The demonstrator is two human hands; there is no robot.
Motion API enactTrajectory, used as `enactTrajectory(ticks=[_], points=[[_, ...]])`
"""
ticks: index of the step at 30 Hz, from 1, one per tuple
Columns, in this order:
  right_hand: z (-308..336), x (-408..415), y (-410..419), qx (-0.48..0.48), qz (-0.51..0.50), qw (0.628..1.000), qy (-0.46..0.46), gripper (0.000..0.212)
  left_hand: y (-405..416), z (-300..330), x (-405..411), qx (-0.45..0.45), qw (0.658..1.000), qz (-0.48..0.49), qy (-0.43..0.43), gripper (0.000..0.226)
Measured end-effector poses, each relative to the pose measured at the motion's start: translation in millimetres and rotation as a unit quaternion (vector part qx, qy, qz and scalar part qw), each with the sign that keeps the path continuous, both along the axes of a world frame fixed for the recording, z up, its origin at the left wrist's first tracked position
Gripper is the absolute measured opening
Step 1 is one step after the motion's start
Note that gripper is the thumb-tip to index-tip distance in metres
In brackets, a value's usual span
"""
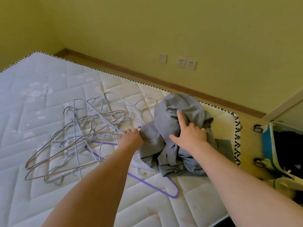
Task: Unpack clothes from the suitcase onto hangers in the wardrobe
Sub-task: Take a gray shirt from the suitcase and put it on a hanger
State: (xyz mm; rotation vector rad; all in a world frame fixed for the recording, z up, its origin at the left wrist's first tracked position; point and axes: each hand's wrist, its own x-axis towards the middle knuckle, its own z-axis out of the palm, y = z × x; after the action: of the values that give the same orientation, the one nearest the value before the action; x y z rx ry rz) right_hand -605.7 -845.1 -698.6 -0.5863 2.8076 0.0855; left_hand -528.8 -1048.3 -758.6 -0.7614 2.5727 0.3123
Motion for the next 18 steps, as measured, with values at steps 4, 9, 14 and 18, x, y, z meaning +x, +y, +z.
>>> enactTrajectory(ticks=[4,9,14,18], points=[[0.4,-3.1,5.1,0.04,0.004,0.999,0.005,0.052,-6.0,1.1,1.4,-0.078,0.993,-0.085,-0.018,0.044],[0.5,-19.4,11.5,-0.181,-0.21,0.961,-0.013,0.047,0.1,7.8,-10.0,0.007,0.999,0.001,0.042,0.045],[19.8,-36.2,22.4,-0.445,-0.441,0.775,-0.08,0.057,-8.6,9.2,-64.4,0.006,0.994,0.004,0.112,0.057],[39.1,-25.9,37.6,-0.458,-0.384,0.8,-0.049,0.048,-31.6,-3.0,-106.2,-0.04,0.999,-0.003,0.018,0.063]])
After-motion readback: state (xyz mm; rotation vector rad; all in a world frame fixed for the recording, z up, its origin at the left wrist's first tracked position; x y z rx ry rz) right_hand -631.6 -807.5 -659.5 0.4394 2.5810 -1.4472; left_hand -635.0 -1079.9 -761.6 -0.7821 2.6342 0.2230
